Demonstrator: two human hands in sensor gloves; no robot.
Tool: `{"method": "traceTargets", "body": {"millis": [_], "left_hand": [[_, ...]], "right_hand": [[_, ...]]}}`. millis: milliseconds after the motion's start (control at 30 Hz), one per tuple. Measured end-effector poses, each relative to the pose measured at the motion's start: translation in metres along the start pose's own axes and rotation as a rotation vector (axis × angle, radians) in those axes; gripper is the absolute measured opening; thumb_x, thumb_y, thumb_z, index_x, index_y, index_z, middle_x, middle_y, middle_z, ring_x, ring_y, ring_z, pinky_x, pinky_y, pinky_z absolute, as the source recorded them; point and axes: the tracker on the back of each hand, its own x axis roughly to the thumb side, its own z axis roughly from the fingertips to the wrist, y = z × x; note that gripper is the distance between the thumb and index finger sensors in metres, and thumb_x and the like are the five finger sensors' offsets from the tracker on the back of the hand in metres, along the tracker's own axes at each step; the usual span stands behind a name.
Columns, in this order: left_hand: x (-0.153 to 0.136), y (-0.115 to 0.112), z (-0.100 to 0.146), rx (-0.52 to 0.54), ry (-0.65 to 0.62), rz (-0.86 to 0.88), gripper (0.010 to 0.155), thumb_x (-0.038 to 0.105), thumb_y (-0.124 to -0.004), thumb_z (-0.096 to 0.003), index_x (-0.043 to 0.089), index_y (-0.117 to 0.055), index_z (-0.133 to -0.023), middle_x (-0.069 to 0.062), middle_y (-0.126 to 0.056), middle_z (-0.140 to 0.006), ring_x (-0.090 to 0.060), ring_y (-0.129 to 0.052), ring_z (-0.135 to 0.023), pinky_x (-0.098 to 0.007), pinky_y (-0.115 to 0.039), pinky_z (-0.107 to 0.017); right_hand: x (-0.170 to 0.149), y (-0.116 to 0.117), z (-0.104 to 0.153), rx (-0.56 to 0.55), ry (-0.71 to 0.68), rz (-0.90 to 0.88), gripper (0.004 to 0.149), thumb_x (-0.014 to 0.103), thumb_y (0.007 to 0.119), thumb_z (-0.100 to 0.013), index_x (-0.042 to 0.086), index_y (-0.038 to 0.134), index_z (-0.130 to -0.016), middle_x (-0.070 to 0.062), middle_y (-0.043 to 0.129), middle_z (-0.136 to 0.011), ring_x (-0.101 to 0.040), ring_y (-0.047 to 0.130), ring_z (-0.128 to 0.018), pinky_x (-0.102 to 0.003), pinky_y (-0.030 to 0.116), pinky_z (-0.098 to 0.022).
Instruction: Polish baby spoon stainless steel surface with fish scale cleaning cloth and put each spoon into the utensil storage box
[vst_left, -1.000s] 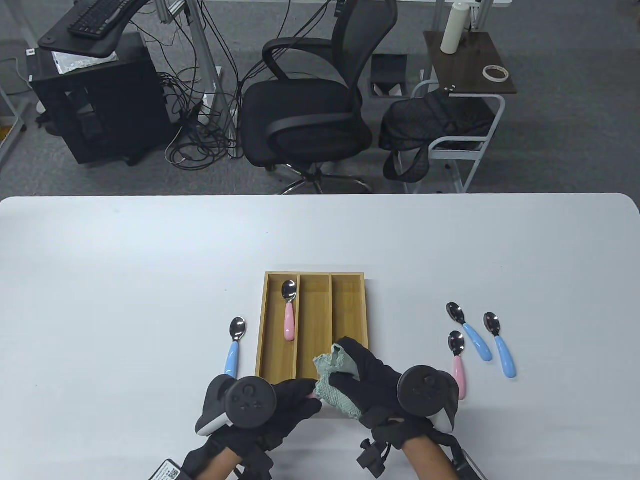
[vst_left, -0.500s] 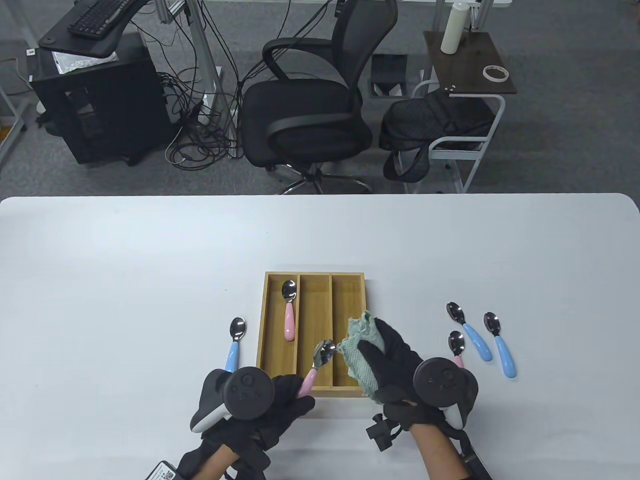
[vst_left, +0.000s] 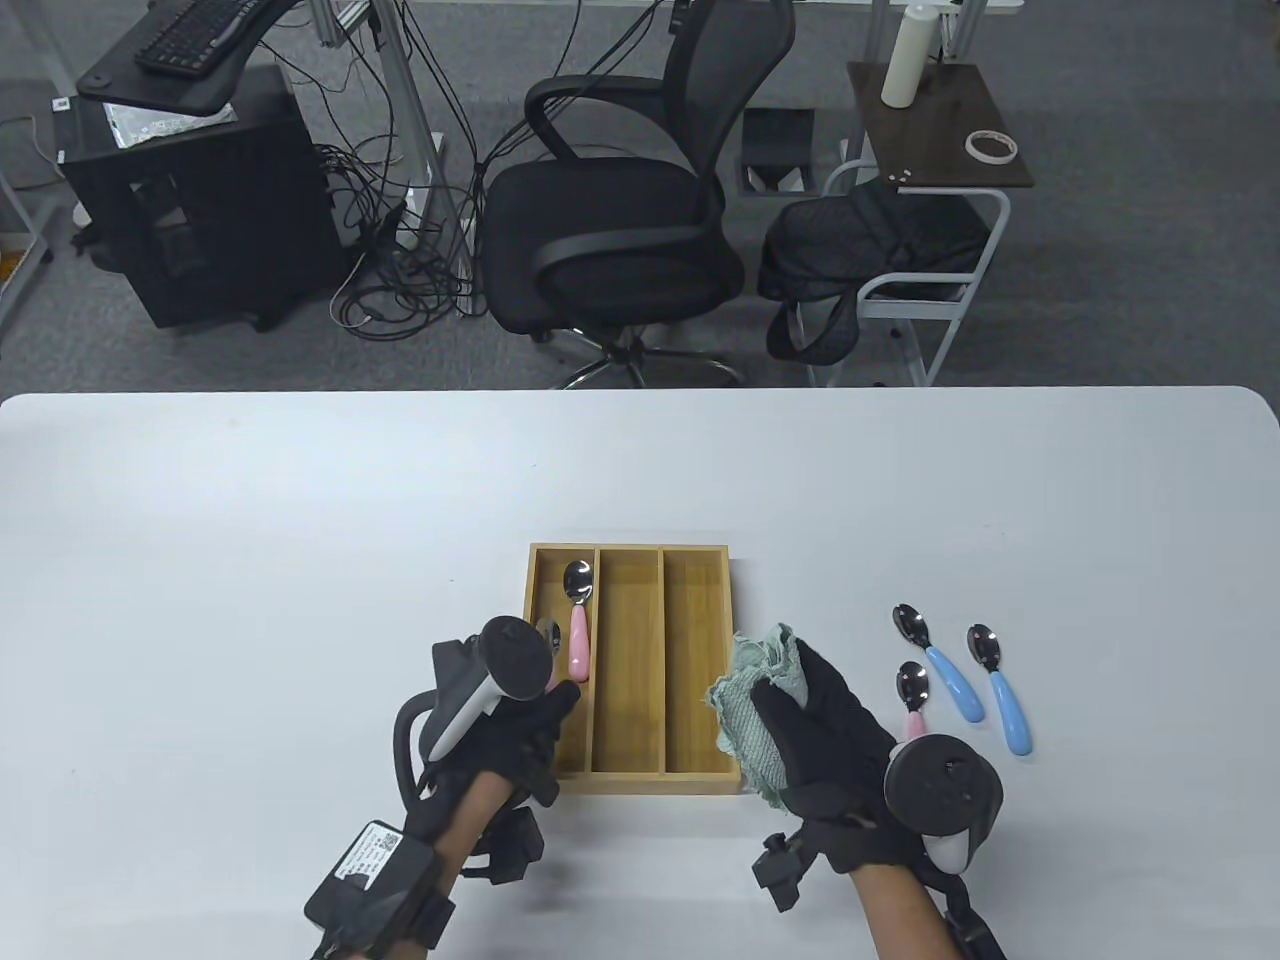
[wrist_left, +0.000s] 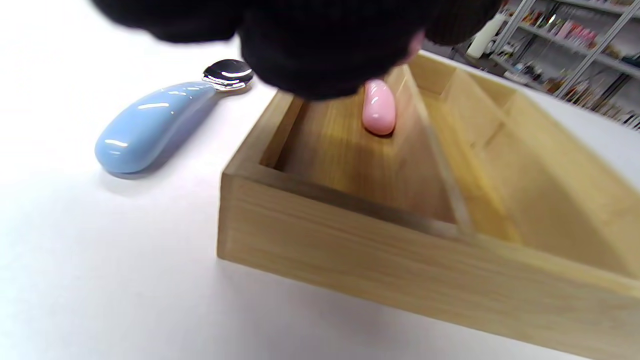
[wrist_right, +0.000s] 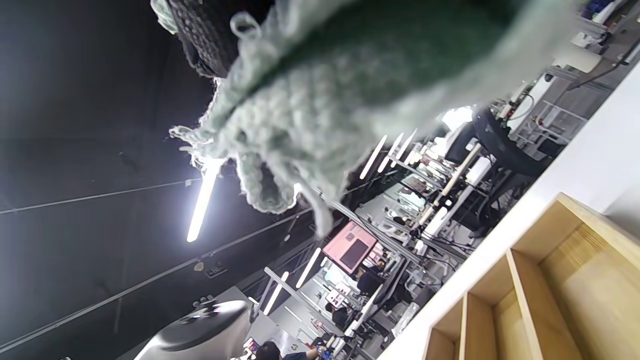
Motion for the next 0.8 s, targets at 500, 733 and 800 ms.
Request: {"method": "traceTargets", "body": {"millis": [500,733,800], "left_hand": [[-0.004,-0.001,-0.003,0.094,0.070,-0.158,0.060,0.053,-0.057,-0.0650,0.006,-0.069,-0.100,-0.002,-0.090,-0.068,-0.001,-0.101,-0.024,-0.025,-0.091,-0.017],[-0.040,0.020,0.010,0.165,0.072,-0.056,0.056,0.051,-0.058,-0.0650,0.009,-0.068,-0.101,-0.004,-0.088,-0.076,-0.013,-0.104,-0.038,-0.034,-0.090,-0.029],[-0.059,0.019,0.011,0.184,0.092,-0.013,0.056,0.050,-0.059,-0.0649,0.010,-0.068,-0.102,-0.005,-0.087,-0.081,-0.018,-0.104,-0.047,-0.039,-0.090,-0.035]], "right_hand": [[-0.003,-0.003,-0.002,-0.011,0.015,0.004,0.050,0.044,0.067,-0.065,0.013,0.056,-0.103,0.002,0.083,-0.083,-0.005,0.099,-0.052,-0.033,0.090,-0.051],[-0.008,-0.001,-0.002,0.013,0.049,0.000,0.050,0.044,0.067,-0.065,0.013,0.056,-0.103,0.002,0.083,-0.083,-0.006,0.100,-0.053,-0.034,0.090,-0.051],[-0.010,0.000,-0.003,0.017,0.059,0.002,0.051,0.045,0.066,-0.065,0.012,0.056,-0.103,0.002,0.083,-0.084,-0.007,0.100,-0.054,-0.035,0.090,-0.052]]}}
